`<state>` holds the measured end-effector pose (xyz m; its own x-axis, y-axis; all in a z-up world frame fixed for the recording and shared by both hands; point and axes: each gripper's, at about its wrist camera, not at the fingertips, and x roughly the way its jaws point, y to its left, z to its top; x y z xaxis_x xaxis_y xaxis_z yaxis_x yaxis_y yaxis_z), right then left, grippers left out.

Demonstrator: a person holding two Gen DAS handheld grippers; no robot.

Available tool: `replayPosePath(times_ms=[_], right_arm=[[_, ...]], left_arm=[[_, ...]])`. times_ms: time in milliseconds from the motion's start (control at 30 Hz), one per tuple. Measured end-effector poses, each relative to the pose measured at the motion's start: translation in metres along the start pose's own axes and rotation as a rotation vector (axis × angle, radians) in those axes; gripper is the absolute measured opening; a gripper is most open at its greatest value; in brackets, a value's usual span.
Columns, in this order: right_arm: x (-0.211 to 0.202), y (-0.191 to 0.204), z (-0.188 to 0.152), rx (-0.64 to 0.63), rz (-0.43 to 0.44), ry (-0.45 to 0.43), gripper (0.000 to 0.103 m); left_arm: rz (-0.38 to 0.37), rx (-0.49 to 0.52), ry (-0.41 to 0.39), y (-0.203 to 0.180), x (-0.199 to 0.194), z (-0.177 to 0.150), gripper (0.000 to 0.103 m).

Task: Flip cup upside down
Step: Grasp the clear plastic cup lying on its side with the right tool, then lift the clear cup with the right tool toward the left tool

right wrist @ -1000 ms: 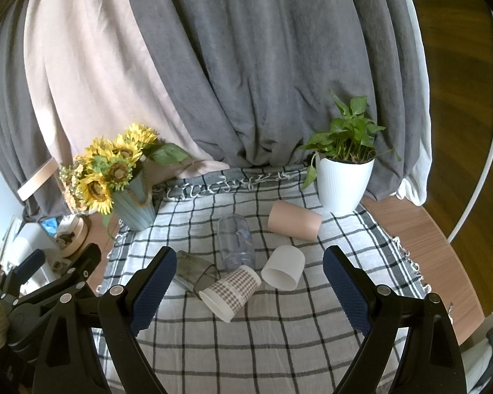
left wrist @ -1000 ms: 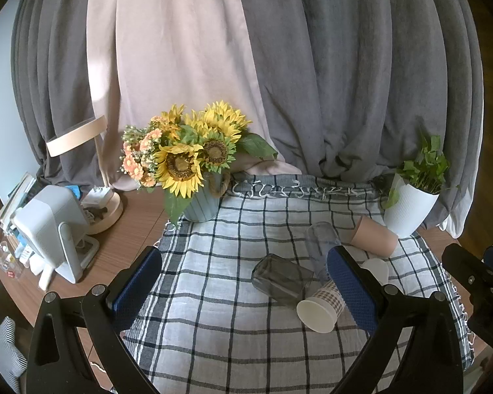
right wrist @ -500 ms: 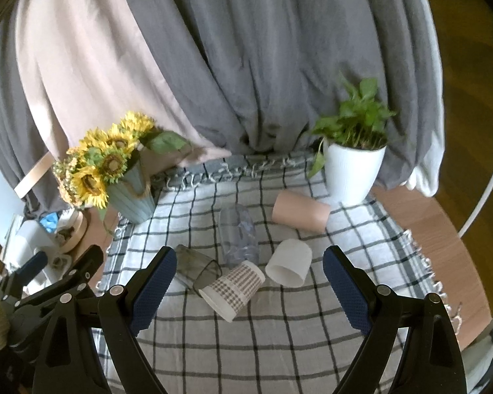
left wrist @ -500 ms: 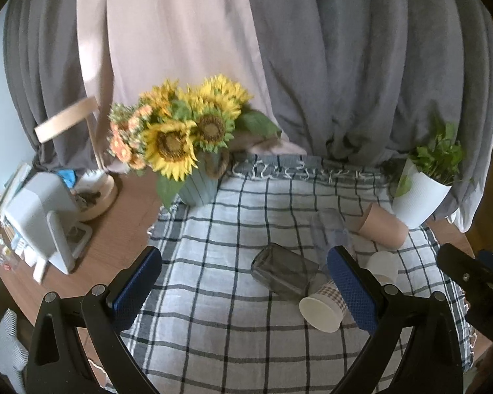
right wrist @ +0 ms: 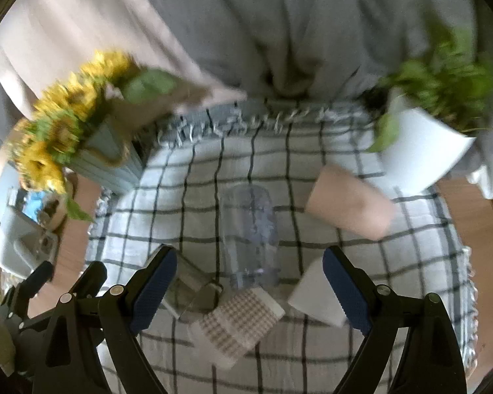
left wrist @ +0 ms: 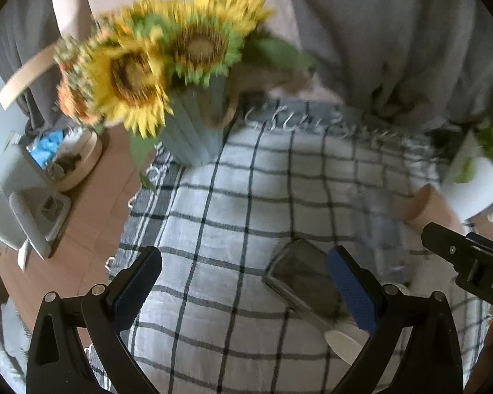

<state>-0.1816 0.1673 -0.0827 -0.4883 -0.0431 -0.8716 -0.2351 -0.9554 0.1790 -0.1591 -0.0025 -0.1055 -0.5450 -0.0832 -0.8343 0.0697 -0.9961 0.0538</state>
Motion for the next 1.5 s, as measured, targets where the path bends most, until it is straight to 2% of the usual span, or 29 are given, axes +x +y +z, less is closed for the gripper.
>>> replayPosePath(times_ms=[200, 433, 600, 667, 700, 967, 1267, 1367, 1500], right_arm=[[0.061, 0.0, 0.013, -0.01, 0.001, 0.147, 0.089], [0.103, -0.001, 0.021, -0.013, -0.004, 0.23, 0.088], [0.123, -0.001, 0.022, -0.014, 0.001, 0.272, 0.082], [0.128, -0.002, 0.022, -0.008, 0.0, 0.284, 0.074], [0.129, -0.002, 0.022, -0.008, 0.002, 0.286, 0.074], [0.117, -0.001, 0.025, 0.002, -0.008, 0.235, 0.072], [0.035, 0.015, 0.036, -0.008, -0.019, 0.025, 0.072], [0.003, 0.019, 0.023, 0.015, 0.002, -0.027, 0.072], [-0.02, 0.026, -0.01, 0.063, 0.056, -0.028, 0.072]], left_arm=[[0.019, -0.01, 0.088, 0.0, 0.044, 0.006, 0.103], [0.008, -0.012, 0.137, -0.006, 0.068, 0.009, 0.103], [0.004, -0.009, 0.146, -0.009, 0.076, 0.011, 0.103], [0.006, -0.005, 0.143, -0.009, 0.077, 0.012, 0.103], [0.01, -0.004, 0.141, -0.009, 0.077, 0.012, 0.103], [0.005, 0.018, 0.112, -0.008, 0.066, 0.013, 0.102], [-0.054, 0.005, 0.038, 0.009, 0.019, 0.019, 0.103], [-0.066, -0.003, 0.021, 0.021, 0.0, 0.014, 0.103], [-0.063, 0.03, 0.013, 0.036, -0.019, -0.004, 0.103]])
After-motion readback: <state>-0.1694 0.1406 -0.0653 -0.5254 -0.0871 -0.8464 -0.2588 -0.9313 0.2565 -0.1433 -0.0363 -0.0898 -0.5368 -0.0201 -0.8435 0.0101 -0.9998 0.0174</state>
